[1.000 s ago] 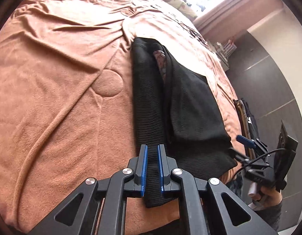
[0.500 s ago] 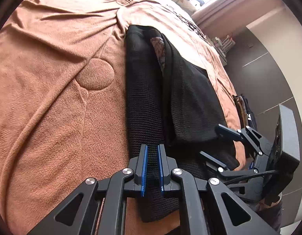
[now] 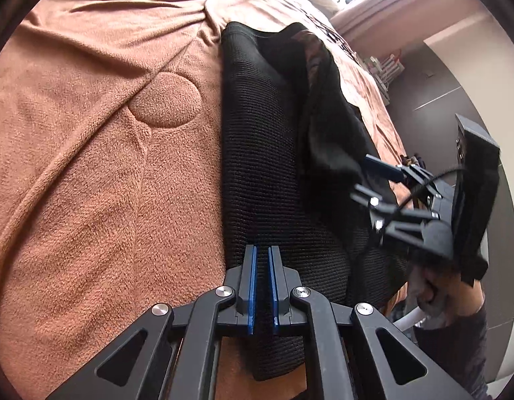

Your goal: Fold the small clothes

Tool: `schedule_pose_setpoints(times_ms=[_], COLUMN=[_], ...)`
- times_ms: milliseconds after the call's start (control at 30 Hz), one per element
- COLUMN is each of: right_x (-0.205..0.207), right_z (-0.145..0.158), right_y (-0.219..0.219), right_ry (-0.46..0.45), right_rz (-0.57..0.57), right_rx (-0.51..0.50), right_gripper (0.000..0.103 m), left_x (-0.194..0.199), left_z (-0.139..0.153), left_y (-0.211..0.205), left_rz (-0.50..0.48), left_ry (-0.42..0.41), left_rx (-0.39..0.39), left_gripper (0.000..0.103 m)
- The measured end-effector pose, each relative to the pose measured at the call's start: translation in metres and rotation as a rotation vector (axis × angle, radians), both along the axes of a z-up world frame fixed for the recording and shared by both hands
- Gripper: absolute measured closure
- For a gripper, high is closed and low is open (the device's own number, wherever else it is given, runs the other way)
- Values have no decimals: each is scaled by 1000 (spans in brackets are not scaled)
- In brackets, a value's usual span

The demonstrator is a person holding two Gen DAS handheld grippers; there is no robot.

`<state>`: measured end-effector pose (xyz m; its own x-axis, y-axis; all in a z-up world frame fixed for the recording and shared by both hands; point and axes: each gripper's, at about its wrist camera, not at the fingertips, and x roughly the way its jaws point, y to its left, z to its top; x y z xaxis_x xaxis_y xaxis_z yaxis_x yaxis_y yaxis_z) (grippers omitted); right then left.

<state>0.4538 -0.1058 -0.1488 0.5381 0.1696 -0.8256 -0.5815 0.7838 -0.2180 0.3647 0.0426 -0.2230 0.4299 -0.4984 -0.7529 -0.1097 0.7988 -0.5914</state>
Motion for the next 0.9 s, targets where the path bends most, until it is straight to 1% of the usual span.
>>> schedule_pose_setpoints(times_ms=[200, 333, 433, 467, 567, 667, 733, 833, 900], right_x=[25, 48, 65, 71, 81, 83, 79, 70, 64], right_z=[2, 1, 1, 3, 11, 15, 17, 19, 20], right_y=[-9, -24, -37, -44, -59, -76, -84, -89, -92], right_ry=[-17, -12, 1, -3, -44, -51, -44, -45, -28], right_rz=[-58, -130, -191, -227, -321, -389, -405, -392, -376], right_rx=[15, 42, 84, 103, 99, 120, 139, 153, 179], right_gripper=[37, 37, 37, 37, 37, 37, 37, 37, 37], left_x=[2, 4, 5, 5, 6, 8, 10, 13, 18], left_z=[1, 3, 4, 4, 5, 6, 10, 19, 22], left_y=[-2, -4, -5, -5, -7, -8, -6, 0, 3], left_rz=[-7, -9, -9, -9, -6, -9, -9, 7, 18], left_ry=[-1, 1, 2, 3, 6, 13, 13, -6, -3], left_rx=[14, 18, 20, 21, 23, 24, 22, 43, 56], left_gripper=[94, 94, 94, 94, 94, 94, 94, 94, 93])
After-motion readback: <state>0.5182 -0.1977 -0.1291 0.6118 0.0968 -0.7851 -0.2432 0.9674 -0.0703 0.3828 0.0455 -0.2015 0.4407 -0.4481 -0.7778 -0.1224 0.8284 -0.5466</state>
